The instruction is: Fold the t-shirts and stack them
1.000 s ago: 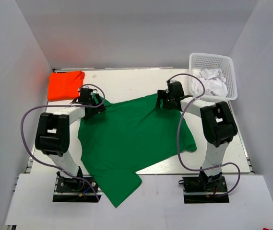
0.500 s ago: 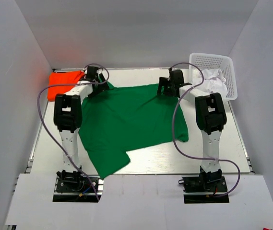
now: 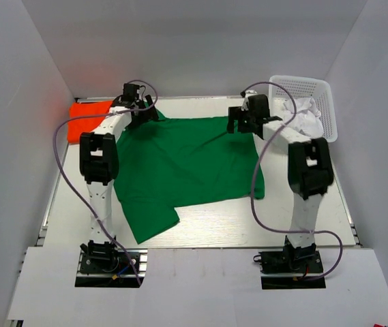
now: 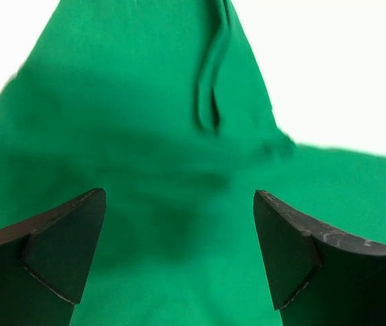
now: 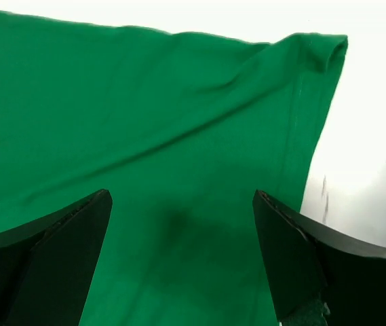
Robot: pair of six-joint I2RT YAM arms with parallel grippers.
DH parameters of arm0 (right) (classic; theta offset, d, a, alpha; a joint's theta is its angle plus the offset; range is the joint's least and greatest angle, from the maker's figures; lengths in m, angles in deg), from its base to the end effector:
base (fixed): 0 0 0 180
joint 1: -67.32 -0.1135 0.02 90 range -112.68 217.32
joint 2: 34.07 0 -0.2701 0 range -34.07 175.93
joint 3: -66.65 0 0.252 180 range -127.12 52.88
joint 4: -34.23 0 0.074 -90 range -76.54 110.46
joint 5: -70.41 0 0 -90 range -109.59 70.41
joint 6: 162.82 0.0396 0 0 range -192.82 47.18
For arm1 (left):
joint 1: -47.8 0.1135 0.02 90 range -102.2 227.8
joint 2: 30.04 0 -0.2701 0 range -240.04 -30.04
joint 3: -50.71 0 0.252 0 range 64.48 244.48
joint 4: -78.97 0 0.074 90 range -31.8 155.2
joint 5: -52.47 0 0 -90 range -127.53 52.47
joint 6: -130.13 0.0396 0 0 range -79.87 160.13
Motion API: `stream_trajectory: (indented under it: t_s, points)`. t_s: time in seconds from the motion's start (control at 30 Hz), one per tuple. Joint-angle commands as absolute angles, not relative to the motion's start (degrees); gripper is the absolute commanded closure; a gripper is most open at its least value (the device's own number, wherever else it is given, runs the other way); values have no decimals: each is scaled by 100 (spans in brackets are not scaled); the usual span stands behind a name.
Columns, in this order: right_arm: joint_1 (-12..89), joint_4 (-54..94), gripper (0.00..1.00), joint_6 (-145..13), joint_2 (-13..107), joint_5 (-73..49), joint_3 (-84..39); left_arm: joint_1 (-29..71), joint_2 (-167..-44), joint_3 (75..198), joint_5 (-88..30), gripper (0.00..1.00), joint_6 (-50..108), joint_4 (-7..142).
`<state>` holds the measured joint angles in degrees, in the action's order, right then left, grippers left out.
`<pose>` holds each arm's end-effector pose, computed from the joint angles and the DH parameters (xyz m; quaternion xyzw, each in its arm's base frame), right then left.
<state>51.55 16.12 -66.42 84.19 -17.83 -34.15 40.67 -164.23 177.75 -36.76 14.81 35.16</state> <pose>0.4622 0.1318 0.2097 -0.0796 0.8856 0.1013 0.4461 0.5257 -0.0663 0.1876 -0.1468 0.9310 -0.0994 0.3191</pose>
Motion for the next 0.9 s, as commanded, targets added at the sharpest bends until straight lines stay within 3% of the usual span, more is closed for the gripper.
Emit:
stream_trajectory:
  t_s: [0.0,0.27,0.43,0.5,0.67,0.87]
  points:
    - [5141,2143,10,-6703,7221,-1493,-2330,4086,-14646,16869,-3253,0,1640,3715]
    - [5097,2072,10,-5332,4779,-2291,-250,3910,-11500,12248,-2550,0,306,4621]
    - [5141,2210,10,-4726,3969,-3241,442,3594,-9880,10565,-2601,0,-91,3834]
    - [5150,2309,10,-4628,3862,-3304,628,3463,-9213,10316,-2776,0,-161,3428]
    - [5159,2441,10,-4548,3747,-3321,655,3225,-9043,10640,-3383,2,-450,1013]
    - [5168,2582,10,-4618,4019,-3567,761,2874,-9084,9972,-3164,8,-882,685]
